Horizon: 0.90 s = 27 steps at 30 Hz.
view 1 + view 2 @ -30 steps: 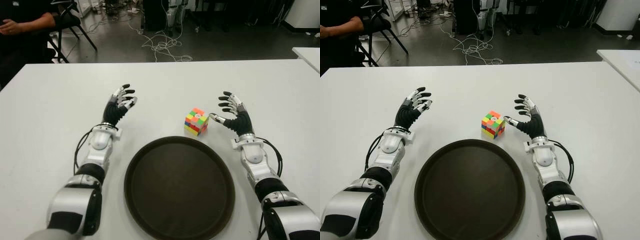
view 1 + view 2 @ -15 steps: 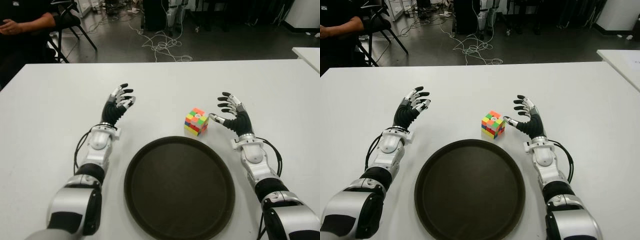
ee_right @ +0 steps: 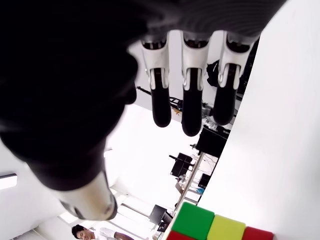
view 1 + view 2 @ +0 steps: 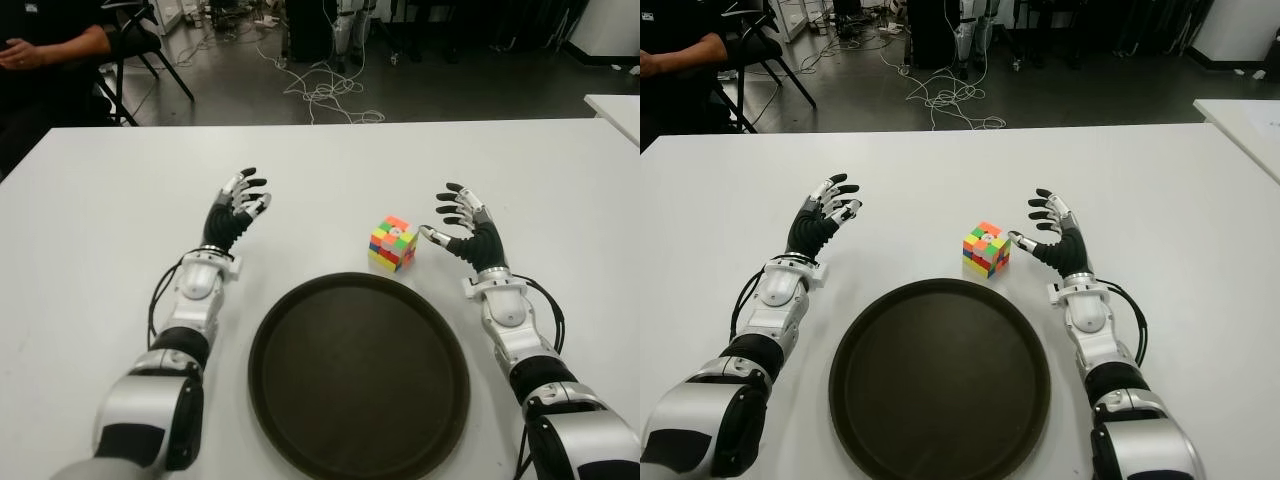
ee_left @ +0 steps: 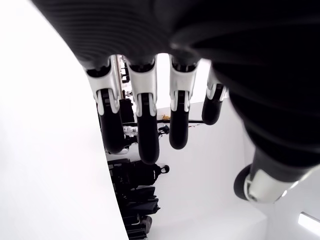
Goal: Pick up the Rubik's Cube and put it in the plate
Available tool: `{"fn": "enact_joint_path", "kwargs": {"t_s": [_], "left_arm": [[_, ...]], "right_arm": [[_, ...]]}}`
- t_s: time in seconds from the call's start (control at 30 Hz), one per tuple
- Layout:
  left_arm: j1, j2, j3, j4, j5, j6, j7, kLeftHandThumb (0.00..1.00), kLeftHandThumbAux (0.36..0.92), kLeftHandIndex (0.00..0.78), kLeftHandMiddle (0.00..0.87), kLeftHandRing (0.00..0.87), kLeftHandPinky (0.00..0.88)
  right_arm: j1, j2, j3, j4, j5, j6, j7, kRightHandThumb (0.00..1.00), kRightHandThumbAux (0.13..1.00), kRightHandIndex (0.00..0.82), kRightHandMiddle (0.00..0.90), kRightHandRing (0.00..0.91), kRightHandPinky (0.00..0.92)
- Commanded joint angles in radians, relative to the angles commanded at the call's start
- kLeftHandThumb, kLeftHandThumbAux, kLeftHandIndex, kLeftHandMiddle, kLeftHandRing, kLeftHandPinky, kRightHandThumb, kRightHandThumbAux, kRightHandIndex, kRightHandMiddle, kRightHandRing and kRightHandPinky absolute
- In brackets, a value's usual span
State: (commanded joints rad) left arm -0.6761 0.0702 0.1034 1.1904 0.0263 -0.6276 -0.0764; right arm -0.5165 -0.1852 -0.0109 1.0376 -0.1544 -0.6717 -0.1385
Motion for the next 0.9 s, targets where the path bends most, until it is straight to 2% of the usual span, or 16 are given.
{"fn": "enact_joint_path", "kwargs": {"t_s": [0.13, 0.23, 0.4, 0.53, 0.63, 0.73, 0.83, 0.9], "left_arm": [[-0.001, 0.002, -0.005, 0.001, 0.004, -0.004, 0.005, 0.115, 0.593, 0.149, 0.237, 0.285, 0.295], [-0.001, 0.003, -0.008, -0.001, 0.008, -0.006, 0.011, 0.12, 0.589, 0.148, 0.234, 0.282, 0.29], [-0.001, 0.002, -0.009, -0.002, 0.008, -0.006, 0.02, 0.128, 0.581, 0.156, 0.244, 0.282, 0.301], [0.001, 0.002, -0.01, -0.004, 0.007, -0.003, 0.022, 0.13, 0.582, 0.157, 0.248, 0.285, 0.303], [0.002, 0.002, -0.011, -0.005, 0.008, -0.001, 0.024, 0.127, 0.58, 0.156, 0.248, 0.284, 0.297], [0.003, 0.003, -0.014, -0.008, 0.011, -0.001, 0.027, 0.117, 0.569, 0.153, 0.247, 0.284, 0.292], [0.003, 0.003, -0.015, -0.009, 0.012, -0.001, 0.029, 0.112, 0.566, 0.152, 0.25, 0.284, 0.288], [0.003, 0.003, -0.017, -0.009, 0.014, 0.0, 0.032, 0.113, 0.572, 0.154, 0.253, 0.285, 0.286]], "right_arm": [[-0.01, -0.005, -0.003, -0.019, -0.004, -0.014, -0.015, 0.192, 0.813, 0.172, 0.263, 0.283, 0.316], [-0.019, -0.008, -0.002, -0.077, -0.013, -0.008, -0.035, 0.194, 0.815, 0.173, 0.264, 0.285, 0.318], [-0.033, -0.025, 0.005, -0.205, -0.055, 0.031, -0.075, 0.17, 0.821, 0.19, 0.277, 0.293, 0.319], [-0.054, -0.045, 0.018, -0.235, -0.111, 0.005, -0.121, 0.144, 0.828, 0.212, 0.283, 0.298, 0.325], [-0.109, -0.068, 0.034, -0.239, -0.159, 0.002, -0.145, 0.136, 0.839, 0.229, 0.285, 0.297, 0.324], [-0.163, -0.095, 0.063, -0.31, -0.222, 0.051, -0.137, 0.125, 0.852, 0.237, 0.28, 0.288, 0.31], [-0.17, -0.109, 0.082, -0.358, -0.257, 0.087, -0.131, 0.117, 0.859, 0.236, 0.274, 0.28, 0.301], [-0.177, -0.143, 0.109, -0.415, -0.312, 0.145, -0.096, 0.077, 0.855, 0.211, 0.259, 0.269, 0.281]]}}
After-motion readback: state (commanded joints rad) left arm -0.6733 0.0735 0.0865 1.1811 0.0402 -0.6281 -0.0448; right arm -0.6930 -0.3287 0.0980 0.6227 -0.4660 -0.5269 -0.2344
